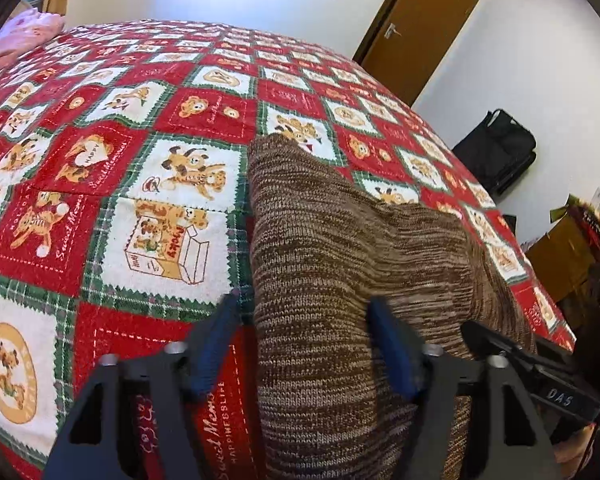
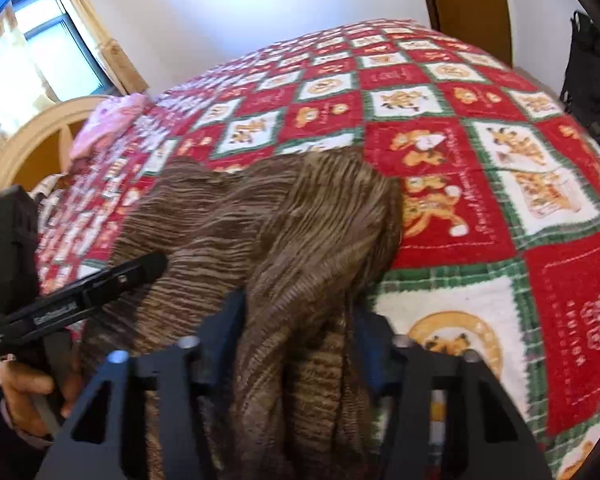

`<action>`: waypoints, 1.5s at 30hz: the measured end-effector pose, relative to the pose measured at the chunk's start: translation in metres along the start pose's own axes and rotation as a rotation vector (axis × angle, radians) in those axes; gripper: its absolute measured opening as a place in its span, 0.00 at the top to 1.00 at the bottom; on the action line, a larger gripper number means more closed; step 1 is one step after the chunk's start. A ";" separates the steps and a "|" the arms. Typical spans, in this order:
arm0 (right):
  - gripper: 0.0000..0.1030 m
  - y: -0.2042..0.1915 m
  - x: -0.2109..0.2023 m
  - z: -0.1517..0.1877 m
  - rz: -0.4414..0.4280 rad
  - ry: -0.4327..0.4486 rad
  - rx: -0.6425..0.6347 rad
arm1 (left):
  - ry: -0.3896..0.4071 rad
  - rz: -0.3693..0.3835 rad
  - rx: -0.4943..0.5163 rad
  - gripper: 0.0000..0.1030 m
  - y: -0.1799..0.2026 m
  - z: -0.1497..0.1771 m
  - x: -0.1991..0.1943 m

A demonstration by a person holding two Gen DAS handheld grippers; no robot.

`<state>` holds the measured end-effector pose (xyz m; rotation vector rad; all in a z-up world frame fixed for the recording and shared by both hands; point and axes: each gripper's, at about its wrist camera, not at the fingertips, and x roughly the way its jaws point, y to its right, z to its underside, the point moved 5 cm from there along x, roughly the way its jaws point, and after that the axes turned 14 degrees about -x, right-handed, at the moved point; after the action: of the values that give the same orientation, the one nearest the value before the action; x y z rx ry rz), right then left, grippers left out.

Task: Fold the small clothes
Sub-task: 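Lower both tools onto the folded brown sweater and close them on its edge, then lift the sweater with both tools and carry it toward the bed corner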

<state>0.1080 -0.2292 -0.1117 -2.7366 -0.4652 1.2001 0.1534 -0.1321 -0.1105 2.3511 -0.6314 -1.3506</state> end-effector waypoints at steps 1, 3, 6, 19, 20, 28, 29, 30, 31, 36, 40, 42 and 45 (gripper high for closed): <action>0.56 -0.002 0.001 0.000 0.009 0.005 -0.010 | -0.010 0.031 -0.004 0.62 0.002 0.001 0.001; 0.63 -0.005 -0.001 0.000 0.031 0.016 -0.034 | 0.001 0.038 -0.013 0.65 0.001 0.002 0.000; 0.68 -0.013 -0.002 -0.001 0.081 0.025 -0.069 | 0.018 0.034 -0.013 0.69 0.003 0.003 -0.003; 0.74 -0.063 -0.093 -0.014 0.225 0.151 -0.068 | 0.135 0.083 0.101 0.75 0.054 0.008 -0.081; 0.74 -0.067 -0.101 -0.013 0.229 0.164 -0.061 | 0.145 0.093 0.118 0.75 0.061 0.010 -0.091; 0.74 -0.085 -0.192 0.007 0.266 0.297 0.017 | 0.160 0.172 0.246 0.75 0.113 0.035 -0.150; 0.74 -0.084 -0.202 0.010 0.275 0.309 0.022 | 0.155 0.184 0.258 0.75 0.119 0.040 -0.156; 0.74 -0.084 -0.215 0.015 0.287 0.320 0.031 | 0.144 0.195 0.273 0.75 0.127 0.046 -0.160; 0.74 -0.081 -0.223 0.019 0.296 0.323 0.042 | 0.134 0.202 0.291 0.75 0.137 0.053 -0.163; 0.74 -0.062 -0.263 0.045 0.368 0.340 0.086 | 0.086 0.228 0.386 0.75 0.186 0.093 -0.163; 0.74 -0.035 -0.291 0.067 0.414 0.356 0.148 | 0.051 0.260 0.443 0.75 0.225 0.124 -0.152; 0.74 -0.020 -0.301 0.078 0.446 0.360 0.169 | 0.035 0.266 0.468 0.75 0.243 0.136 -0.141; 0.74 0.003 -0.302 0.088 0.484 0.349 0.195 | 0.011 0.252 0.494 0.75 0.261 0.149 -0.118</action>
<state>-0.1494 -0.3316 0.0385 -2.8756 0.3504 0.7512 -0.0814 -0.2988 0.0351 2.5220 -1.3370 -1.1665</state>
